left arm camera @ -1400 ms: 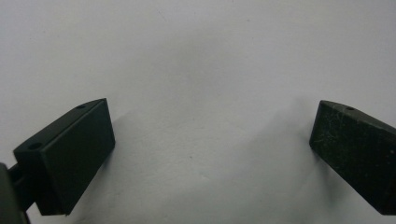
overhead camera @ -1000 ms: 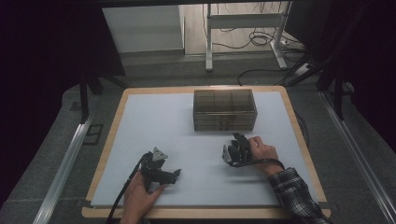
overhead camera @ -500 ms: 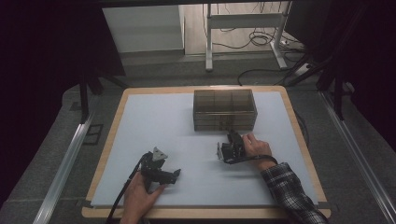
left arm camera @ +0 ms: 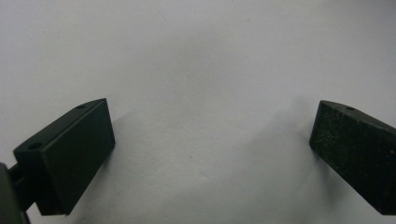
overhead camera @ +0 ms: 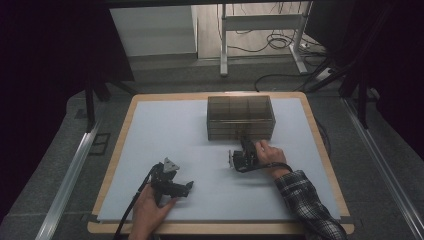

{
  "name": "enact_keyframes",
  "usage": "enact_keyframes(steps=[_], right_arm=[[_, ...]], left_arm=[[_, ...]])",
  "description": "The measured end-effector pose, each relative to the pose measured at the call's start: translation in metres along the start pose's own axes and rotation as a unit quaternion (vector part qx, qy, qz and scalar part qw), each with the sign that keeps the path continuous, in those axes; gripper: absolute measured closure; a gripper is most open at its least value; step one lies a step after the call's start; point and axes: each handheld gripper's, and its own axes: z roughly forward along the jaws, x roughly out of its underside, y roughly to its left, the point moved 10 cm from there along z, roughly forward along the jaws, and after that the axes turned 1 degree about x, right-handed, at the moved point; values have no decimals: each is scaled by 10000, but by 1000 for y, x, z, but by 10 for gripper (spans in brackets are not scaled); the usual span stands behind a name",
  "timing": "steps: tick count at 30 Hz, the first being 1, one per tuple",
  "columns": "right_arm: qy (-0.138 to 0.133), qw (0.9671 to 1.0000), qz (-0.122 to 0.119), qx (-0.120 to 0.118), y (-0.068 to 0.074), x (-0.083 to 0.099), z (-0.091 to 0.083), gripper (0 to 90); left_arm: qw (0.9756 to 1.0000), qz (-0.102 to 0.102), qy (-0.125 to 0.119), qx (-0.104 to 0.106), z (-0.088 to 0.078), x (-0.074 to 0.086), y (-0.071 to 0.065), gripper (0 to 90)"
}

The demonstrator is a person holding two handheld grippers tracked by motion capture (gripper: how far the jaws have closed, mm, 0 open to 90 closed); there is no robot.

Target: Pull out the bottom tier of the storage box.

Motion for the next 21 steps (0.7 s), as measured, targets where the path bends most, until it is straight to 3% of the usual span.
enact_keyframes(steps=[1,9,17,19,20,21], right_arm=[[-5,10000,-27,-85,2,0,1,771],[118,9993,-304,167,3,-2,3,784],[138,9992,-341,173,3,-6,4,795],[112,9996,-256,105,3,-5,3,798],[52,9996,-208,-157,6,-6,4,799],[98,9996,-241,70,3,-5,1,801]], left_arm=[[10000,0,-1,0,0,0,0,0],[10000,-2,-1,0,0,0,0,0],[10000,-1,0,-2,0,0,0,0],[10000,-1,-2,-1,0,0,0,0],[10000,-3,-2,-1,0,0,0,0],[10000,-2,-2,-1,0,0,0,0]])
